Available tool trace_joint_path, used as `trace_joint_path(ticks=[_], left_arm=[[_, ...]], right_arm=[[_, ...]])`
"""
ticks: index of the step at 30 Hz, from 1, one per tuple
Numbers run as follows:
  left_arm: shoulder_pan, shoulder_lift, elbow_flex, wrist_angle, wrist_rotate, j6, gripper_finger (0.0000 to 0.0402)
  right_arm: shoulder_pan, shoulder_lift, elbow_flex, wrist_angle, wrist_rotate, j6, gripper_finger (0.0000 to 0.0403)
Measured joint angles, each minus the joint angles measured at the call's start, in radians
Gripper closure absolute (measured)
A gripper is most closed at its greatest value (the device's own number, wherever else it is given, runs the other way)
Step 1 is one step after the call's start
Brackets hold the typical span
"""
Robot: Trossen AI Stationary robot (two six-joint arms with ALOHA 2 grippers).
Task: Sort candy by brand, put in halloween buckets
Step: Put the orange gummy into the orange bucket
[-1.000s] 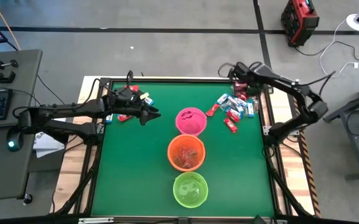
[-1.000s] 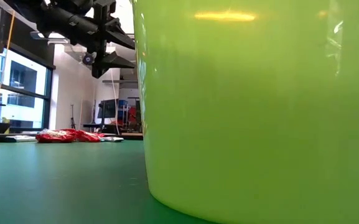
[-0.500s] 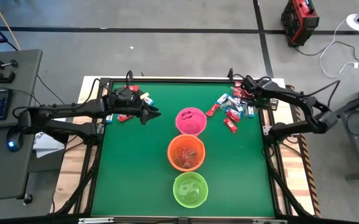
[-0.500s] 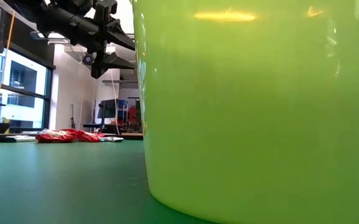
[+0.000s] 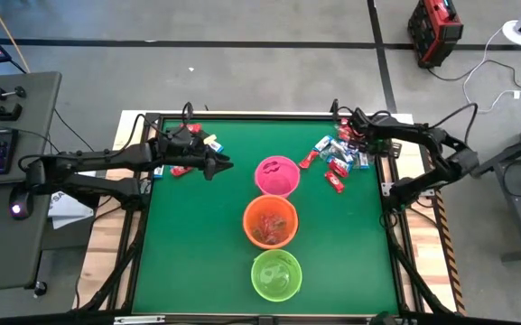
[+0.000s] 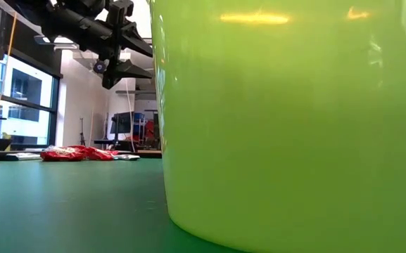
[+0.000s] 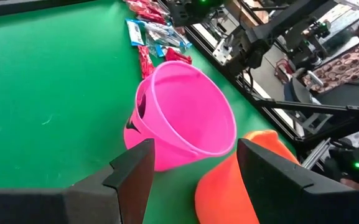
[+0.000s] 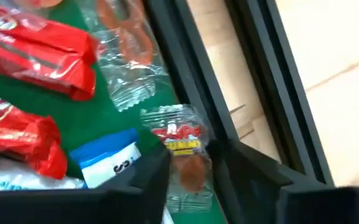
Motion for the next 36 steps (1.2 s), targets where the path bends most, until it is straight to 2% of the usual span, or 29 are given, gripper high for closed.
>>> trace_joint_path(ticks=[5,6,11,14,17,20,25,30,36], left_arm=[[0.000,0.000,0.000,0.000,-0.042,0.000,0.0186],[0.000,0.000,0.000,0.000,-0.044,0.000,0.0186],[0.000,0.000,0.000,0.001,-0.044,0.000,0.0186],[0.000,0.000,0.000,0.001,-0.044,0.001,0.0186],[0.000,0.000,0.000,0.001,-0.050,0.001,0.0186],[0.000,0.000,0.000,0.000,-0.071,0.001,0.0186],[0.000,0.000,0.000,0.000,-0.127,0.001,0.0186],[0.000,0.000,0.000,0.000,-0.159,0.001,0.0186],[0.000,0.000,0.000,0.000,-0.159,-0.005,0.0186]], right_arm=[[0.001,-0.017,0.001,-0.002,-0.003,-0.078,0.0377],[0.007,-0.030,0.004,-0.004,-0.003,-0.091,0.0389],[0.058,-0.146,0.053,-0.068,0.027,-0.117,0.0376],[0.131,-0.245,0.083,-0.084,0.003,-0.117,0.0386],[0.247,-0.345,0.095,-0.050,-0.122,-0.117,0.0398],[0.405,-0.430,0.096,0.026,-0.275,-0.099,0.0394],[0.714,-0.486,0.097,0.311,-0.475,-0.049,0.0399],[0.978,-0.441,0.097,0.626,-0.509,-0.013,0.0400],[1.163,-0.314,0.097,0.854,-0.510,-0.039,0.0401]])
